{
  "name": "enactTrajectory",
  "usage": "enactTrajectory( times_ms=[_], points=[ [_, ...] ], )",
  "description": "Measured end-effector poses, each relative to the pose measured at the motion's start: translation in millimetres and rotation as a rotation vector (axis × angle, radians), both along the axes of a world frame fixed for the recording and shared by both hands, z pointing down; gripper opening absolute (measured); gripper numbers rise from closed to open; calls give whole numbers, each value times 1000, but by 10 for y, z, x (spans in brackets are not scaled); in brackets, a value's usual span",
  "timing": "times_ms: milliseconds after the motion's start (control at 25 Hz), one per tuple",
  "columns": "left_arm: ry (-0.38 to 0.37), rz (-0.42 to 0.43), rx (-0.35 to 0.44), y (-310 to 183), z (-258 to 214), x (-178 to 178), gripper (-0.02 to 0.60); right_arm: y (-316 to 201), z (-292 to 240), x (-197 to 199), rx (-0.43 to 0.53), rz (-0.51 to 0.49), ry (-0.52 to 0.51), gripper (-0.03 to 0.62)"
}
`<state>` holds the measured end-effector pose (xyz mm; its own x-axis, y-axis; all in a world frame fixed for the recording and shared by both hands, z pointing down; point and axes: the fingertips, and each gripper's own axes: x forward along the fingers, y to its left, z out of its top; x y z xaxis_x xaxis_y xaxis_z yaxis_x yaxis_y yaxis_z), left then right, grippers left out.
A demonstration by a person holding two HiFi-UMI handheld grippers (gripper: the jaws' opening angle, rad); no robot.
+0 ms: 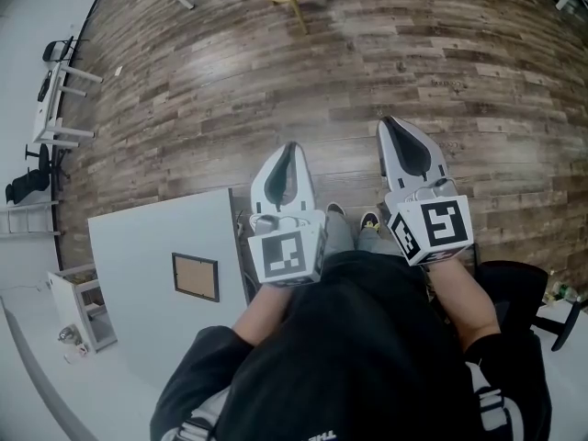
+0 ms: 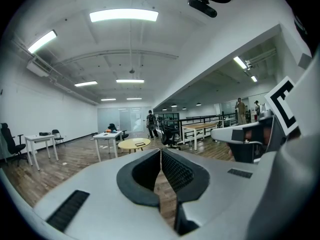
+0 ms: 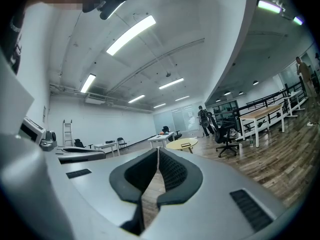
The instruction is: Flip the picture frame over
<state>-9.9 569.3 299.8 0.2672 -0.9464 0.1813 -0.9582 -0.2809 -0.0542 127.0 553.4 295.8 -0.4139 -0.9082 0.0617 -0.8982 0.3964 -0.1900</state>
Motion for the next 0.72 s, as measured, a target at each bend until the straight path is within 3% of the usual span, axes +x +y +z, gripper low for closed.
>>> enactTrajectory(
  times_ms=[360,720],
  points=[
    [20,24,-18,-427,88,-195,28,-386,-2,-211,-4,15,30,23],
    [66,29,4,-1085,74,-693,28,-1027,-51,-717,11,21,68,23]
  ],
)
